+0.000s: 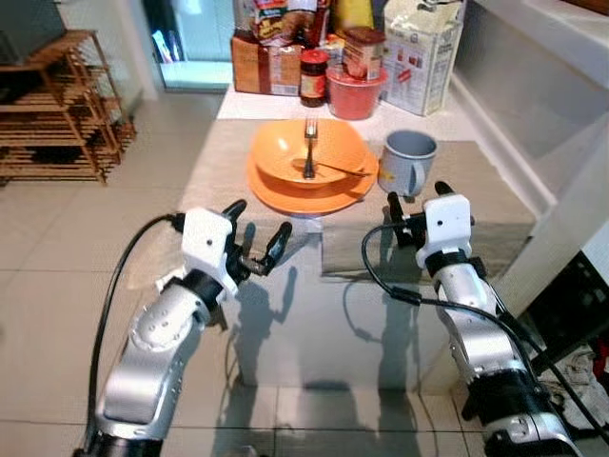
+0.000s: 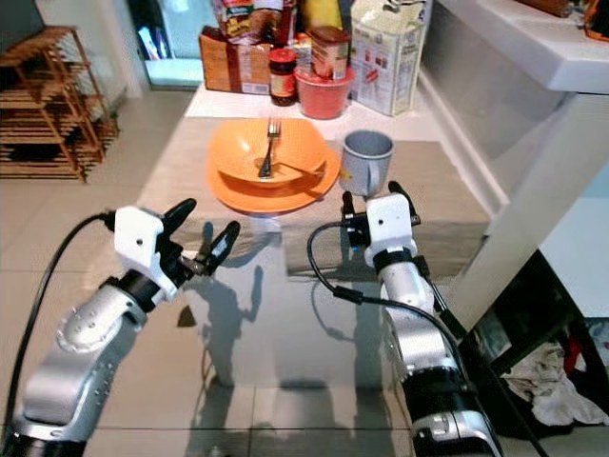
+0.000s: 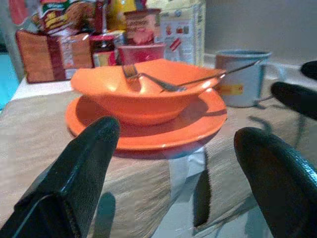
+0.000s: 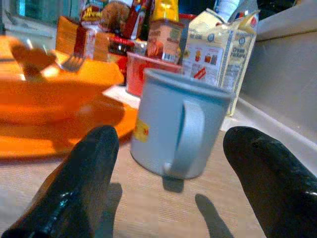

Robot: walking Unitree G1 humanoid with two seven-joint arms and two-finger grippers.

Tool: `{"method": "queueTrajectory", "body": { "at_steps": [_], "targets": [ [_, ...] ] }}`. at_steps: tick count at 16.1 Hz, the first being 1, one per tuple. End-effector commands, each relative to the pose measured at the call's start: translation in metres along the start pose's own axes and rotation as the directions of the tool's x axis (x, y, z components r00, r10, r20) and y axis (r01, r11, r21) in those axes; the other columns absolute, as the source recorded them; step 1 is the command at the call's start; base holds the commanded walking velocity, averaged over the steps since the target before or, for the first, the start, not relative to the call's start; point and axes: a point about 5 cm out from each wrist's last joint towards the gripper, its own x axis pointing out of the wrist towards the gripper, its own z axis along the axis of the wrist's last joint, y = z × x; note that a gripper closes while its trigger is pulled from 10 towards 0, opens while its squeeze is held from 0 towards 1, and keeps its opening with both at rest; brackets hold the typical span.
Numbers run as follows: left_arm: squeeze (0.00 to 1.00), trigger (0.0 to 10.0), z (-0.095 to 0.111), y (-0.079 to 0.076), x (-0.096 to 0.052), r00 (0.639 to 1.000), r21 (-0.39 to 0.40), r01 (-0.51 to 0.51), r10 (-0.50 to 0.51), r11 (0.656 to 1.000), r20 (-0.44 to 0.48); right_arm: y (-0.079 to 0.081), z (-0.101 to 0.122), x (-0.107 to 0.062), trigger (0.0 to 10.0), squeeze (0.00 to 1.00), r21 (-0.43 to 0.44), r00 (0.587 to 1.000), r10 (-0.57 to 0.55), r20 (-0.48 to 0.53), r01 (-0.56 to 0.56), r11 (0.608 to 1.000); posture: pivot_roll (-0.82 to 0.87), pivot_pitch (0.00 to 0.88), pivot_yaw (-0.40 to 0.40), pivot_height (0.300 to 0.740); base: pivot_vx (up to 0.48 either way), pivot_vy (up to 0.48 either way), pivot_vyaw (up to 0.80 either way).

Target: Setting the table

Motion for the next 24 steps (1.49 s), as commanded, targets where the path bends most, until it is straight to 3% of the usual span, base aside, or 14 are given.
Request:
{"method": "queueTrajectory", "body": {
  "at_steps": [1,5,11,13,18,23,24],
  "targets": [
    [0.0,10.0,0.015,-0.008,0.007,0.997,-0.004,0.064,-0.064,0.998,0.037,-0.004,0.001,0.005,10.0,0.0,0.022,1.0,-0.017,-0.011,0.017,1.0,-0.01,0.0,0.024,0.74,0.0,0.0,0.0],
    [0.0,10.0,0.029,-0.022,0.004,0.989,-0.037,0.147,-0.146,0.988,0.02,-0.009,-0.002,0.017,10.0,0.0,0.044,0.997,-0.046,-0.055,0.048,0.998,0.03,0.0,0.033,0.74,0.0,0.0,0.0],
    [0.0,10.0,0.041,-0.025,-0.004,0.989,-0.058,0.147,-0.147,0.987,0.004,-0.009,-0.006,0.031,10.0,0.0,0.05,0.993,-0.058,-0.106,0.064,0.997,0.08,0.0,0.04,0.74,0.0,0.0,0.0],
    [0.0,10.0,0.048,-0.027,-0.007,0.985,-0.101,0.17,-0.17,0.98,0.008,-0.005,-0.006,0.036,10.0,0.0,0.052,0.992,-0.041,-0.12,0.047,0.998,0.1,0.0,0.035,0.74,0.0,0.0,0.0],
    [0.0,10.0,0.055,-0.017,-0.02,0.983,-0.083,0.175,-0.178,0.981,-0.038,0.006,-0.004,0.047,10.0,0.0,0.057,0.99,0.006,-0.142,0.002,0.998,0.15,0.0,0.03,0.74,0.0,0.0,0.0],
    [0.0,10.0,0.057,-0.023,-0.027,0.968,-0.115,0.224,-0.235,0.968,-0.087,0.011,-0.007,0.049,10.0,0.0,0.069,0.987,0.016,-0.162,-0.005,0.998,0.16,0.0,0.03,0.74,0.0,0.0,0.0],
    [0.0,10.0,0.059,-0.024,-0.027,0.965,-0.124,0.238,-0.249,0.963,-0.086,0.01,-0.007,0.049,0.0,0.0,0.065,0.986,0.006,-0.169,0.005,0.998,0.16,0.0,0.032,0.74,0.0,0.0,0.0]
  ]
}}
